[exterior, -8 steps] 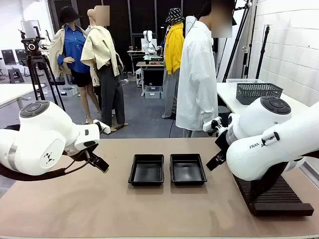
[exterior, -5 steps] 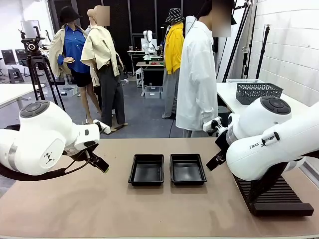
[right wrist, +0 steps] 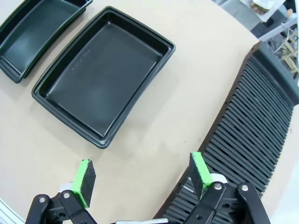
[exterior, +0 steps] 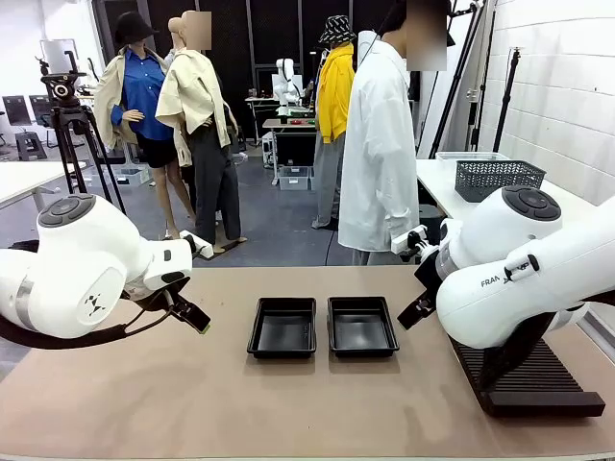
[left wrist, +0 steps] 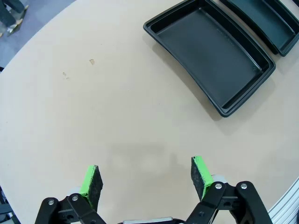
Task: Inspect and transfer BCBs to ESD trays.
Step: Pick up the Blank PCB from the PCB Rack and place it in the left ESD tray.
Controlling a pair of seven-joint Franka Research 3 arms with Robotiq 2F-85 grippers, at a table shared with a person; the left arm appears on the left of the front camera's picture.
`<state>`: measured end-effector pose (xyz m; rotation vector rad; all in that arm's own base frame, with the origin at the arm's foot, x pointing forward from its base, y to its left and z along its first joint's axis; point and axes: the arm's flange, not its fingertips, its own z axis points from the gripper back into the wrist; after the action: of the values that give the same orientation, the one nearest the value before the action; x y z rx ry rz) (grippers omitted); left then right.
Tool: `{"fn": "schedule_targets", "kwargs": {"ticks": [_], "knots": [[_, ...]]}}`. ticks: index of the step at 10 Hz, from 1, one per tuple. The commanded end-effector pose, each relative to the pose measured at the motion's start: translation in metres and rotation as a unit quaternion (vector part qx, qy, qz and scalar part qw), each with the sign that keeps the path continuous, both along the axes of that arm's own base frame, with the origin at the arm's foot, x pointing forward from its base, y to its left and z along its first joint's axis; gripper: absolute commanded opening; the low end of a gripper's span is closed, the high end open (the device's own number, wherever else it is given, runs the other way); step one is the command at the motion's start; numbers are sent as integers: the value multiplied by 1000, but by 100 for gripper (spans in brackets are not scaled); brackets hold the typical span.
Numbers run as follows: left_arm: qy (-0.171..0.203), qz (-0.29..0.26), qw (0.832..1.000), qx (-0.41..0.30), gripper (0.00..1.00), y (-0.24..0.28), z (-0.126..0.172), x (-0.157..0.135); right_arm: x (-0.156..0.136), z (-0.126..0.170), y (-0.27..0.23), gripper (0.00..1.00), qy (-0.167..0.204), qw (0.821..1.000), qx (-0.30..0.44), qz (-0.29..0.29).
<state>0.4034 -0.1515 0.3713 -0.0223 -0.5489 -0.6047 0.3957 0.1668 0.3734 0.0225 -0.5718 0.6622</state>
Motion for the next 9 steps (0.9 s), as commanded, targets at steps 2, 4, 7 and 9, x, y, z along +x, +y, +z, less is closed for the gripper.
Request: {"fn": "schedule_targets", "kwargs": {"ticks": [2,4,7,9], "knots": [[0,0,1000,0,100,0,0,0,0,0,0,100,0,1000,0,0],[0,0,1000,0,100,0,0,0,0,0,0,100,0,1000,0,0],[0,0,1000,0,100,0,0,0,0,0,0,100,0,1000,0,0],[0,0,1000,0,100,0,0,0,0,0,0,100,0,1000,0,0]]}}
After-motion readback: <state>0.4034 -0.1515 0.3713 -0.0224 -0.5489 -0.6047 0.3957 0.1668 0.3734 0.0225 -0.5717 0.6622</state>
